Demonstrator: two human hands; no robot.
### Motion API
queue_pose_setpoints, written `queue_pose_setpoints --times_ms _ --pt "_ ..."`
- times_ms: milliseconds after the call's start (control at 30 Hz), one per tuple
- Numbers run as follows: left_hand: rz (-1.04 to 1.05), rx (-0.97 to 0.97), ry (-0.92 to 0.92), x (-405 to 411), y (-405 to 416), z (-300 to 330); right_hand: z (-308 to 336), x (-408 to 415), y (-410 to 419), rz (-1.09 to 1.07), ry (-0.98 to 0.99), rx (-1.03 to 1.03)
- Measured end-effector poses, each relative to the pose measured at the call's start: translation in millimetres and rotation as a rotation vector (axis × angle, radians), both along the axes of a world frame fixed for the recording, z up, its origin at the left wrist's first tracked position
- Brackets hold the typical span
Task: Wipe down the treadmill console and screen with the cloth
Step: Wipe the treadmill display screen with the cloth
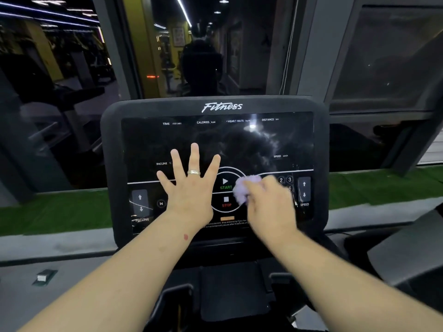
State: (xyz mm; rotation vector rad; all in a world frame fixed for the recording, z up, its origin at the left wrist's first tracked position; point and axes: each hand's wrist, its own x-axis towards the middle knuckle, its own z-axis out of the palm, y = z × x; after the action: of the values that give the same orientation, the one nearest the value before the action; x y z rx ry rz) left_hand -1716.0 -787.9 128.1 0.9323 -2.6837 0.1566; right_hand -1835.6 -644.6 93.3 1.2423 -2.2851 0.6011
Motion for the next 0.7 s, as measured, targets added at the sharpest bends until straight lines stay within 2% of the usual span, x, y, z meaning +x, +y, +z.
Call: queue_pose_setpoints --times_ms 67,133,200,267,300,367,433,467,533,633,700 --pt "-0.037 -0.015 -0.023 -4.1 3.3 0.7 -17.6 14.6 7.4 0.202 0.060 0.172" --pt "-0.070 -0.048 -0.053 -7.8 3.5 -0.3 -6.4 -5.9 17.8 0.325 0.165 0.254" --pt "-0.057 -0.064 -0.069 -10.7 2.5 -2.4 16.5 -33.8 19.1 0.233 0.178 0.177" --pt "-0.040 -0.067 -0.070 -12.7 3.1 -4.4 21.7 -44.2 17.9 0.078 0.067 -0.029" --pt "-0.036 -0.070 -0.069 -12.9 4.5 -4.5 12.3 -38.5 17.0 0.041 0.049 -0.056" --pt "-0.031 -0.075 -0.077 -12.4 6.4 -4.3 -12.5 -14.8 18.7 0.154 0.072 0.049" --pt "-0.032 -0.065 -0.086 -12.2 6.9 -4.7 -19.3 -13.9 29.3 0.374 0.192 0.214" --pt "-0.031 -0.062 -0.085 -12.4 6.7 -5.0 -10.6 -26.3 32.0 0.416 0.255 0.243" --pt "-0.025 -0.063 -0.086 -13.4 7.1 -4.8 13.7 -54.0 30.2 0.321 0.279 0.164" --pt "-0.016 -0.050 -0.098 -15.7 12.0 -2.6 16.5 -54.3 24.2 0.099 0.117 -0.073" --pt "-0.006 -0.041 -0.107 -15.8 15.2 -0.9 -7.5 -29.1 22.6 0.195 0.100 0.022"
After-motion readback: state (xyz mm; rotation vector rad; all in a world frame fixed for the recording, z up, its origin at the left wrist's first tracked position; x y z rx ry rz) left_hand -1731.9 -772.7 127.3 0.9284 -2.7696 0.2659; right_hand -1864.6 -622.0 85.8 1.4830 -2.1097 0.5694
